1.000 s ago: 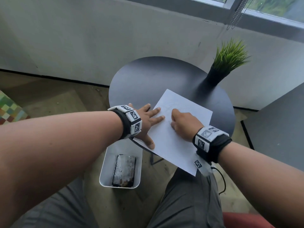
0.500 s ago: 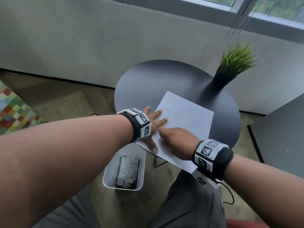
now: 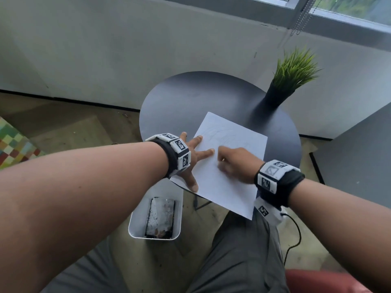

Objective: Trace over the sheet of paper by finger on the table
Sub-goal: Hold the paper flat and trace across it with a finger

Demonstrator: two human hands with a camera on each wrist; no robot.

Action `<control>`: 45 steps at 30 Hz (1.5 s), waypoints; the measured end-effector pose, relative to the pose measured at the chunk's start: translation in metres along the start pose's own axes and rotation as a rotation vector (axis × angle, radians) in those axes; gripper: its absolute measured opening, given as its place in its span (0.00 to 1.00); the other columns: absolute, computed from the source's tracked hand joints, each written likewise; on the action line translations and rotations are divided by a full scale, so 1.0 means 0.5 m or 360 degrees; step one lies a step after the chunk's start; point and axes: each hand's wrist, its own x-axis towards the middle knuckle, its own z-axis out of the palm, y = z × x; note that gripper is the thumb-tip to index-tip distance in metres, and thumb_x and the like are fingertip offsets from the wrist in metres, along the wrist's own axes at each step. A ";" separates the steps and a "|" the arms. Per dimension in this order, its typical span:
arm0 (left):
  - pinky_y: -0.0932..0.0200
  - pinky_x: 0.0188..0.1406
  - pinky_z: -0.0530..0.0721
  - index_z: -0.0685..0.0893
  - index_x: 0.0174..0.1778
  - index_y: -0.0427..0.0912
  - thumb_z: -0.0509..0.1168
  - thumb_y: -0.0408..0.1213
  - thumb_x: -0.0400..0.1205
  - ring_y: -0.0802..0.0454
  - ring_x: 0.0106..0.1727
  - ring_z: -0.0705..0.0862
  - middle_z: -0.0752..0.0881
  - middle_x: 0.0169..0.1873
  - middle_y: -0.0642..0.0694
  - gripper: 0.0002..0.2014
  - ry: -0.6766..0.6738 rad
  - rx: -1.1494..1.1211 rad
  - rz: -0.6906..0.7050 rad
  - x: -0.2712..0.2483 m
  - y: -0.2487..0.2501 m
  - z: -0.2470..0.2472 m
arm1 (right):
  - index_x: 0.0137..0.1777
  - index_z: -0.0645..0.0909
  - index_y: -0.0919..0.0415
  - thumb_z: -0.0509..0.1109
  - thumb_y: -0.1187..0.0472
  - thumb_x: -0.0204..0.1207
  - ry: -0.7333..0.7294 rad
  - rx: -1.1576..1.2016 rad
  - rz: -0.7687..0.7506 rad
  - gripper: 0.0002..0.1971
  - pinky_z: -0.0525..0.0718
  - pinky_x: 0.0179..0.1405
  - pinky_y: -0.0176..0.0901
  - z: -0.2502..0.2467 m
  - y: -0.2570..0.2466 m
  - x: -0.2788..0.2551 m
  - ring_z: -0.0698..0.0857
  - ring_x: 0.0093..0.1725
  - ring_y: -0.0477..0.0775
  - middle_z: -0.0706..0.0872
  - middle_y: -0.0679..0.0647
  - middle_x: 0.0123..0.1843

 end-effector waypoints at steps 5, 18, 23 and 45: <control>0.17 0.76 0.62 0.33 0.78 0.82 0.78 0.74 0.59 0.21 0.85 0.40 0.36 0.88 0.48 0.65 -0.0016 0.0063 -0.0010 0.006 0.007 -0.013 | 0.56 0.67 0.54 0.58 0.59 0.83 0.0091 -0.0084 -0.0039 0.05 0.74 0.43 0.50 0.027 -0.034 -0.019 0.80 0.51 0.64 0.83 0.60 0.54; 0.19 0.77 0.62 0.31 0.80 0.79 0.76 0.76 0.57 0.20 0.85 0.43 0.35 0.88 0.46 0.67 0.0006 0.0156 -0.0040 0.009 0.012 -0.014 | 0.55 0.72 0.57 0.60 0.57 0.83 -0.0065 -0.0028 -0.0326 0.06 0.77 0.42 0.49 0.045 -0.055 -0.041 0.79 0.44 0.61 0.85 0.60 0.50; 0.20 0.75 0.67 0.31 0.78 0.81 0.76 0.76 0.56 0.21 0.84 0.48 0.36 0.88 0.47 0.67 0.0021 0.0164 -0.0059 0.007 0.018 -0.016 | 0.52 0.76 0.57 0.65 0.56 0.79 0.0164 0.0094 0.0254 0.06 0.77 0.47 0.47 -0.013 0.040 0.013 0.82 0.52 0.62 0.85 0.56 0.50; 0.31 0.65 0.79 0.31 0.79 0.81 0.78 0.76 0.55 0.26 0.71 0.71 0.56 0.77 0.39 0.68 -0.0014 0.0347 -0.0067 -0.006 0.053 -0.053 | 0.47 0.69 0.54 0.60 0.53 0.82 0.0220 0.0008 0.0020 0.06 0.78 0.38 0.49 0.004 0.073 -0.019 0.79 0.42 0.63 0.81 0.55 0.41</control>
